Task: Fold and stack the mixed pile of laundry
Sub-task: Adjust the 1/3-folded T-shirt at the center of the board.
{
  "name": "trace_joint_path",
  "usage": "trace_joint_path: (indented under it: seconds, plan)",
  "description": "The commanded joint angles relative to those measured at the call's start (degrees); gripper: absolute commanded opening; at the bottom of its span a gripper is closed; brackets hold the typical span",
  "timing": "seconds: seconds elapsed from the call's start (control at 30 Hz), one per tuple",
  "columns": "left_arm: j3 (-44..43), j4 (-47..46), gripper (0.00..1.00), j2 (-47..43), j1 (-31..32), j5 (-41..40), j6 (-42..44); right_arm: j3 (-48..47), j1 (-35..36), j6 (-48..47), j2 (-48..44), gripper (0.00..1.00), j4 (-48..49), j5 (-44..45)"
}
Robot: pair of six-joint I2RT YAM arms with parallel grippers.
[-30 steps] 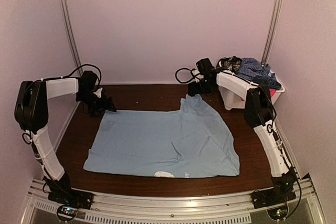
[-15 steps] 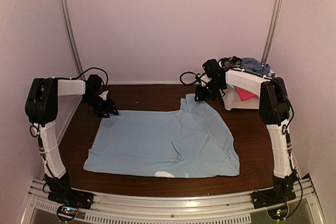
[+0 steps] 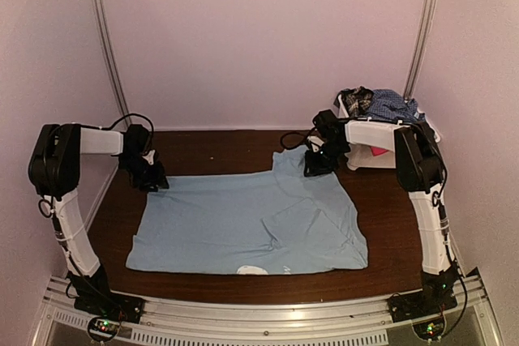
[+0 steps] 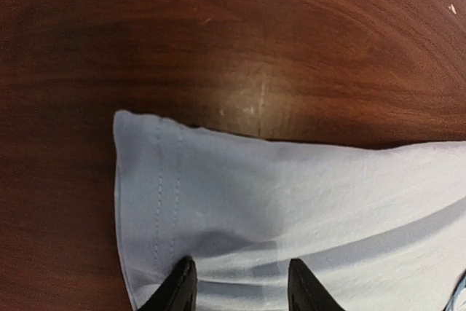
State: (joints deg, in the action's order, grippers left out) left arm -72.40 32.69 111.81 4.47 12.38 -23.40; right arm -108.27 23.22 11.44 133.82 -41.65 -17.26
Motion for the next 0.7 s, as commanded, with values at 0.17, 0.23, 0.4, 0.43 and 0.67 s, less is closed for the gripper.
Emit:
trace_joint_path:
  seconds: [0.17, 0.23, 0.4, 0.43, 0.67]
  plan:
    - [-1.48, 1.42, 0.66, -3.30, -0.92, -1.10, 2.21, -2.29, -1.56, -0.63, -2.23, 0.41, -1.44, -2.34]
    - [-4.55, 1.46, 0.75, -3.82, -1.06, -1.40, 3.14, -6.01, -3.12, -0.51, -1.57, 0.44, -2.22, -2.52]
    - [-9.78, -0.26, 0.89, -4.99, -2.89, -0.76, 3.70, -11.15, -7.22, 0.33, 0.53, 0.49, -3.32, -3.14]
    - [-9.79, -1.17, 0.91, -5.44, -3.42, -0.52, 3.49, -11.77, -7.69, 0.22, 0.88, 0.49, -3.49, -3.37]
    - [-10.36, -2.11, 0.98, -5.14, -3.94, -3.27, 5.33, -17.34, -8.41, -2.21, 5.74, 0.48, -5.73, -6.84]
